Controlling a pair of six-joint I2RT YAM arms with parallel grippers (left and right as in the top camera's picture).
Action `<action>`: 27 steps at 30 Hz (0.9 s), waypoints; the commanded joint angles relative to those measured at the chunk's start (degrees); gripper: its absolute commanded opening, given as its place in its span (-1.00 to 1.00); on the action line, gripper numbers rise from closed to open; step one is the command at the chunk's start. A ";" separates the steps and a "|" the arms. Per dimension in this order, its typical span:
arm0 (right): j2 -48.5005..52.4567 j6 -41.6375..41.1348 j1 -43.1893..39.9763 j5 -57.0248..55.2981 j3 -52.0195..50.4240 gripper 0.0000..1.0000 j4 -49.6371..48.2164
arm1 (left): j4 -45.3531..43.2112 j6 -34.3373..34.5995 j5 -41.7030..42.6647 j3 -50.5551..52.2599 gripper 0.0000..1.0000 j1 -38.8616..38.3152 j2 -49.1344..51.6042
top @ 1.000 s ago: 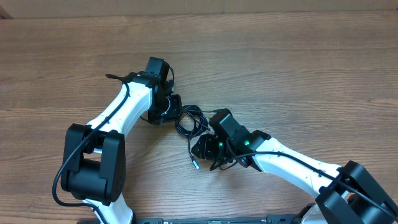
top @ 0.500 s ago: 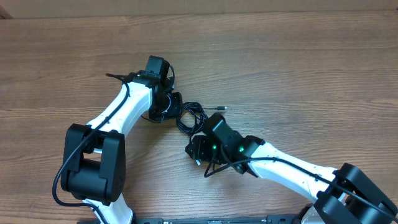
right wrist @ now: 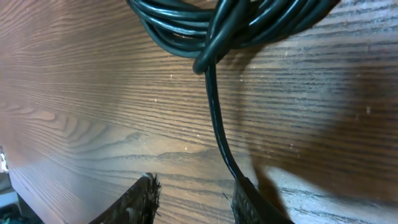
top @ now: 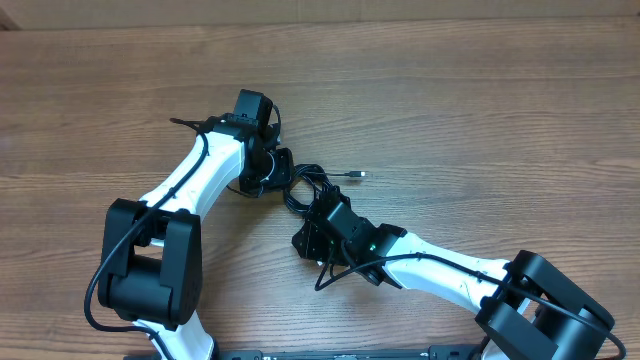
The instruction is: Untangle cables
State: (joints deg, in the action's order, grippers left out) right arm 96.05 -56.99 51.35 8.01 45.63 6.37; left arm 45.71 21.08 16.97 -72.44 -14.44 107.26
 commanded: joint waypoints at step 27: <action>2.54 -0.24 0.04 -7.56 -0.26 -0.78 -1.90 | -0.31 0.35 0.66 0.09 -0.91 -0.22 0.33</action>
State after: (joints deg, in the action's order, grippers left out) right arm 98.06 -57.19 51.37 2.00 45.63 4.54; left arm 45.58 21.08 16.97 -72.44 -14.44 107.26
